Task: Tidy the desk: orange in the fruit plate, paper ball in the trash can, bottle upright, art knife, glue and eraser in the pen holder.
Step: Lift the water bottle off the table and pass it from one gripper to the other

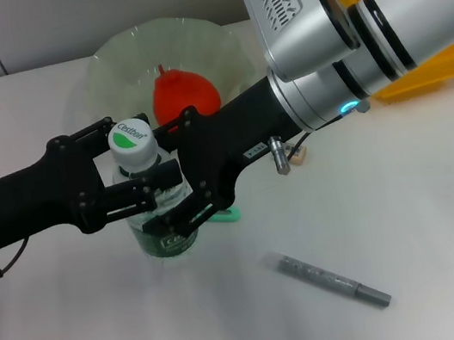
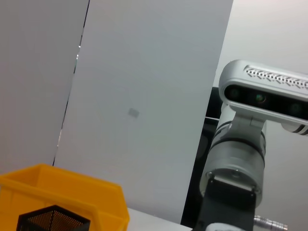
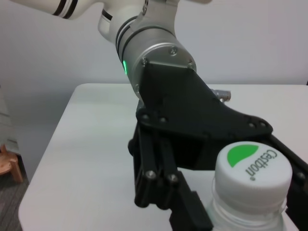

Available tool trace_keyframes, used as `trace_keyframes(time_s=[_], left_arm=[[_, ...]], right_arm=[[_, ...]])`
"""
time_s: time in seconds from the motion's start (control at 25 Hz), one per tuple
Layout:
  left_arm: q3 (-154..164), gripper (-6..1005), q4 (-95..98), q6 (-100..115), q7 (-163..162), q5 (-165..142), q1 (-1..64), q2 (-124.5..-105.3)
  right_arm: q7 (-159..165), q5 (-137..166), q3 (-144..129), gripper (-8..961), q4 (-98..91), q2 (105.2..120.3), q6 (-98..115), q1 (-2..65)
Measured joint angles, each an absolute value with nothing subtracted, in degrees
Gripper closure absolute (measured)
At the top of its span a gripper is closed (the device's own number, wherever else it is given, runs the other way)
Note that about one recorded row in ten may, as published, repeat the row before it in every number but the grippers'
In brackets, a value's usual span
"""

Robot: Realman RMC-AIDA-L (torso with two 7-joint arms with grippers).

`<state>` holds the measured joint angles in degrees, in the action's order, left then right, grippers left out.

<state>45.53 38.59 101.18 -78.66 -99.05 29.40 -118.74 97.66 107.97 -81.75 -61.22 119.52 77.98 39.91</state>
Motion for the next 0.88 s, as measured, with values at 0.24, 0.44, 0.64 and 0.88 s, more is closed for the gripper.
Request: trace_keyframes(time_s=[0.24,0.44,0.64,0.88], left_arm=[[45.5,273,38.0,102.1,-75.2,-96.9,28.3,-118.75],[45.5,427,36.6,102.0,-73.8,-96.2,28.0,-118.7],[46.1,491,36.3,101.3,-74.1,-96.4,28.2,-118.61],[46.1,531,36.3,101.3,-74.2,-95.9,28.0,-118.7]], right_arm=[[97.5,107.9,-81.8,162,-60.6,119.47,77.4,39.8],[96.9,107.0,-81.6,162,-60.3,119.43,77.4,39.6],[96.9,106.4,-81.7,162,-60.3,119.43,77.8,39.5],[96.9,106.3,-81.7,162,-60.3,119.44,77.8,39.4]])
